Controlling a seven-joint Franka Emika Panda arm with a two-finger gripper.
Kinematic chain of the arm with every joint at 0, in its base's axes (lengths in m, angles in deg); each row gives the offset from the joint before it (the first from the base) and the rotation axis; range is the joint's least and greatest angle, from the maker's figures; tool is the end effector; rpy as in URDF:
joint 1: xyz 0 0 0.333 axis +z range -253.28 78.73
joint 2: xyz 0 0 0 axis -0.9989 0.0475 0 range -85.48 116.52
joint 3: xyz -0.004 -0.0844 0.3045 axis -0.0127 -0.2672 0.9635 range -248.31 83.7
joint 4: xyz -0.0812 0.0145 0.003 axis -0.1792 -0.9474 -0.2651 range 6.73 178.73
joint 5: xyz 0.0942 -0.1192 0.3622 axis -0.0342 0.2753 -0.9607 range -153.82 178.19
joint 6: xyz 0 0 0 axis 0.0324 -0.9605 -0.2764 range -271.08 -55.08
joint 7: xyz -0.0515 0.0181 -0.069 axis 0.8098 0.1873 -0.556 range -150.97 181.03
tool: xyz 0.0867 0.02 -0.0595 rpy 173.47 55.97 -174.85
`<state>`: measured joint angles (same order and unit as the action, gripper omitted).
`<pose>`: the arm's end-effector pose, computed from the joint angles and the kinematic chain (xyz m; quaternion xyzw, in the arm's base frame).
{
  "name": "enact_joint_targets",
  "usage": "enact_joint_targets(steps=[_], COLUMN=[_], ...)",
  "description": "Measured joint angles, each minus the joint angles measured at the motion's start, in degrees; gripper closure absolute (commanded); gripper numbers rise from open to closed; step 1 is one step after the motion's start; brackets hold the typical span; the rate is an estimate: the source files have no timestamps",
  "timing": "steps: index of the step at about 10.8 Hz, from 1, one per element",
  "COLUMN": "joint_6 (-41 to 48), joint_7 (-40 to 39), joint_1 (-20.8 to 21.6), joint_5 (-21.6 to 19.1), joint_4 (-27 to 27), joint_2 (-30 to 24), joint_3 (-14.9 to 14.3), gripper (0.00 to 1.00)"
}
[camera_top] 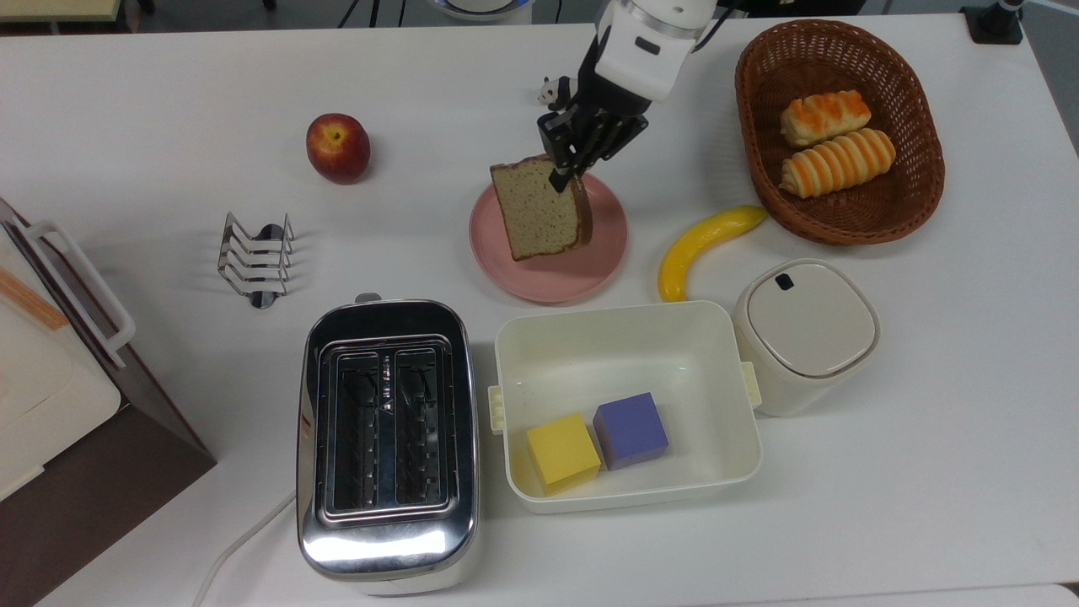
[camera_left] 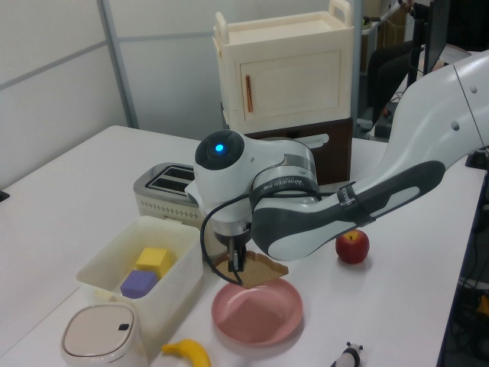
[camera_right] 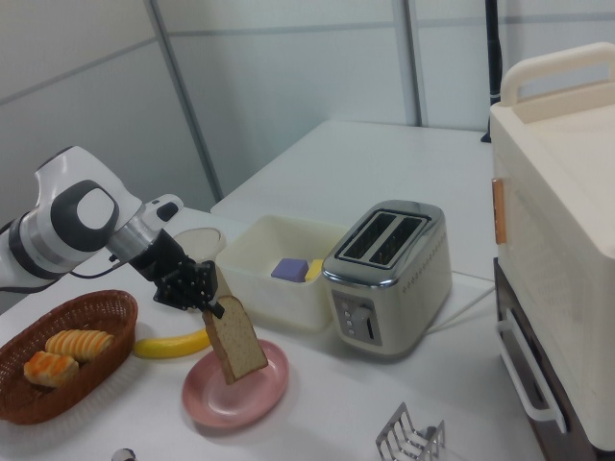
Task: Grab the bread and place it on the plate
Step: 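Lower the bread slice onto the pink plate and lay it flat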
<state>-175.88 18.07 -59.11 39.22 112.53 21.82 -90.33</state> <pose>0.5654 0.1860 0.4477 0.9430 0.2530 0.0735 0.2033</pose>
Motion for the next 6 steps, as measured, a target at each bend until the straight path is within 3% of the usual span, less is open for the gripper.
enact_joint_targets(steps=[1,2,3,4,6], joint_6=[-0.77,-1.77,-2.44,-2.94,-3.48], joint_7=[1.13,3.11,5.47,7.22,8.22], joint_1=[0.17,0.17,0.16,0.07,-0.21], joint_5=[0.55,2.22,4.70,6.48,7.37], joint_4=[-0.07,-0.09,-0.09,-0.11,-0.30], joint_2=[0.42,1.14,1.98,2.78,3.48], joint_3=[0.00,-0.01,-0.02,-0.05,-0.13], gripper=[0.81,0.68,0.09,0.00,0.00])
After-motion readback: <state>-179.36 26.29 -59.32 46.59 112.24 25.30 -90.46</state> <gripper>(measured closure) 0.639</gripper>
